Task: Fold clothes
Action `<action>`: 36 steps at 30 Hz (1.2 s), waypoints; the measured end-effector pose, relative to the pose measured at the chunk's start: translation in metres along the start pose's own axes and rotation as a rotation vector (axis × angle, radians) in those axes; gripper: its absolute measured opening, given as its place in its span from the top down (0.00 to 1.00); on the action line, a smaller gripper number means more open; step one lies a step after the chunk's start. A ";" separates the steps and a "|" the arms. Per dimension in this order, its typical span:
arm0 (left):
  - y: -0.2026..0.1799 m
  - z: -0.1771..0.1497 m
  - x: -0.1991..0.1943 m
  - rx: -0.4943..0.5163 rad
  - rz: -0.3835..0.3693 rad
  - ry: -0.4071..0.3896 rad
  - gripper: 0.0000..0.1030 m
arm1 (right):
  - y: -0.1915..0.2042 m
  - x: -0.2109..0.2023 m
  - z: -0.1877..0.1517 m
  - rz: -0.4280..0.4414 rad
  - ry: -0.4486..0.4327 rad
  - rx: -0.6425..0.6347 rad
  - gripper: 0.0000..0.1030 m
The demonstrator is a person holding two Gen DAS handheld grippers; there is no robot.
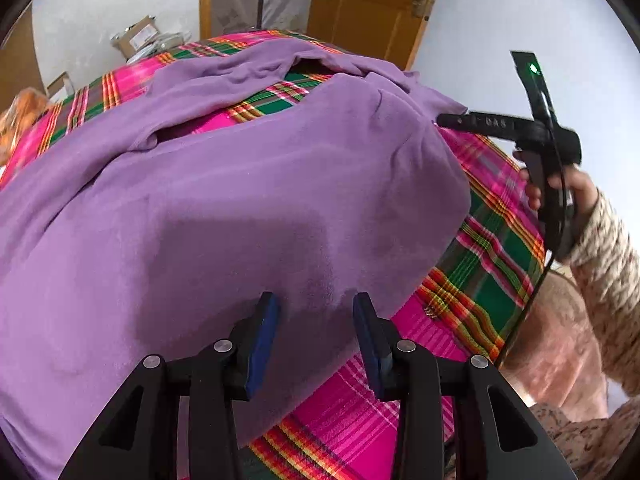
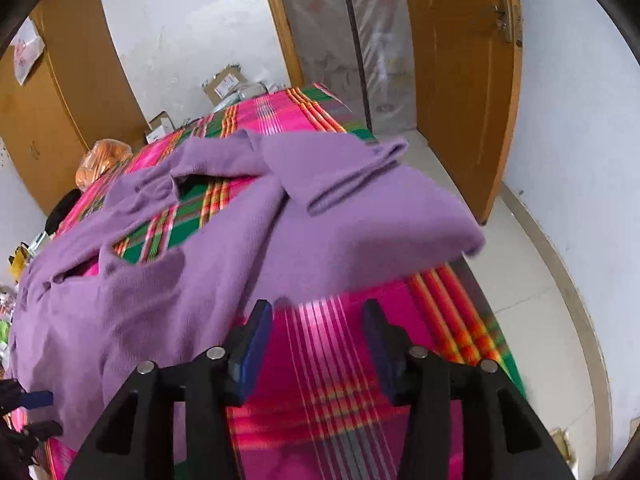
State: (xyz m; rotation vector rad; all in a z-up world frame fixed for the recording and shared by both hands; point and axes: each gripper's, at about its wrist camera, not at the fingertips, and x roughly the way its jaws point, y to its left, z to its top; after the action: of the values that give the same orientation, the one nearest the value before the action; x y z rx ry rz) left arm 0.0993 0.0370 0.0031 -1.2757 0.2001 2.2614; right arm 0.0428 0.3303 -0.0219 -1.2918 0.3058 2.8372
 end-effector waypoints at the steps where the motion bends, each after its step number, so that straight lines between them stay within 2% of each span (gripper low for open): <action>1: -0.001 0.000 0.000 0.006 0.003 -0.002 0.58 | 0.000 0.003 0.003 -0.007 0.000 -0.005 0.53; 8: -0.001 0.006 0.004 -0.012 -0.004 -0.019 0.58 | 0.014 0.020 0.014 -0.074 0.025 -0.063 0.49; 10: -0.001 0.007 0.004 -0.018 -0.004 -0.022 0.58 | 0.018 0.022 0.015 -0.109 0.029 -0.092 0.58; 12: 0.000 0.007 0.004 -0.031 -0.010 -0.024 0.58 | 0.021 0.024 0.016 -0.097 0.024 -0.118 0.84; 14: 0.002 0.008 0.003 -0.047 -0.020 -0.025 0.58 | 0.022 0.023 0.016 -0.097 0.019 -0.124 0.94; 15: 0.003 0.008 0.003 -0.053 -0.025 -0.027 0.58 | 0.022 0.022 0.016 -0.098 0.015 -0.125 0.96; 20: 0.004 0.007 0.003 -0.068 -0.029 -0.031 0.58 | 0.020 -0.001 0.014 -0.119 -0.080 -0.127 0.97; 28: 0.006 0.005 0.000 -0.086 -0.052 -0.027 0.58 | -0.024 -0.067 -0.003 -0.187 -0.199 0.007 0.97; 31: 0.009 0.004 -0.002 -0.105 -0.072 -0.025 0.58 | -0.044 -0.088 -0.012 -0.227 -0.217 0.054 0.97; 36: 0.008 0.002 -0.004 -0.115 -0.085 -0.016 0.58 | -0.070 -0.097 -0.023 -0.271 -0.211 0.125 0.97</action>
State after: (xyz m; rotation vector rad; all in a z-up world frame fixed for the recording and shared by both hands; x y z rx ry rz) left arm 0.0951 0.0298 0.0064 -1.2981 0.0105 2.2377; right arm 0.1303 0.4013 0.0234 -0.9227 0.2738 2.6455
